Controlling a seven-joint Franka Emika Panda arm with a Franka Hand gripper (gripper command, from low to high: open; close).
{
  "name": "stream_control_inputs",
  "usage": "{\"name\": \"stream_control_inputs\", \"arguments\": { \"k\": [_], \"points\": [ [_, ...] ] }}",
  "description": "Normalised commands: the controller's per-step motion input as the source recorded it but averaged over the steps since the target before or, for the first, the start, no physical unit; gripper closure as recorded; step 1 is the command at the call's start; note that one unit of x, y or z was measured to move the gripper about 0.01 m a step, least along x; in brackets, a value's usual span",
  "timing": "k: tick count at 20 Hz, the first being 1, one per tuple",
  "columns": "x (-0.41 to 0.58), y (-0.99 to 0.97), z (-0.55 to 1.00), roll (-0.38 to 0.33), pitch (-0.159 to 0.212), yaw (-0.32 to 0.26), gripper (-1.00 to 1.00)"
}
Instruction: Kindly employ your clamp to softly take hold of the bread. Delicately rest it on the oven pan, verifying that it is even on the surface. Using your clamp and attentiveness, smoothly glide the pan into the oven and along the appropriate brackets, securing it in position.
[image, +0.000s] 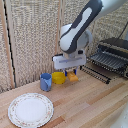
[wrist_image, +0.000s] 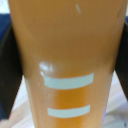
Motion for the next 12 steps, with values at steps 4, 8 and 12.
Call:
{"name": "stream_control_inputs", "arguments": {
  "k": [4, 8, 12],
  "points": [
    [0.252, 0.00, 0.71, -0.069, 0.038, -0.321, 1.00],
    [0.324, 0.00, 0.64, -0.098, 0.022, -0.308, 1.00],
    [0.348, -0.01, 0.51, -0.099, 0.000, -0.297, 1.00]
  ]
}}
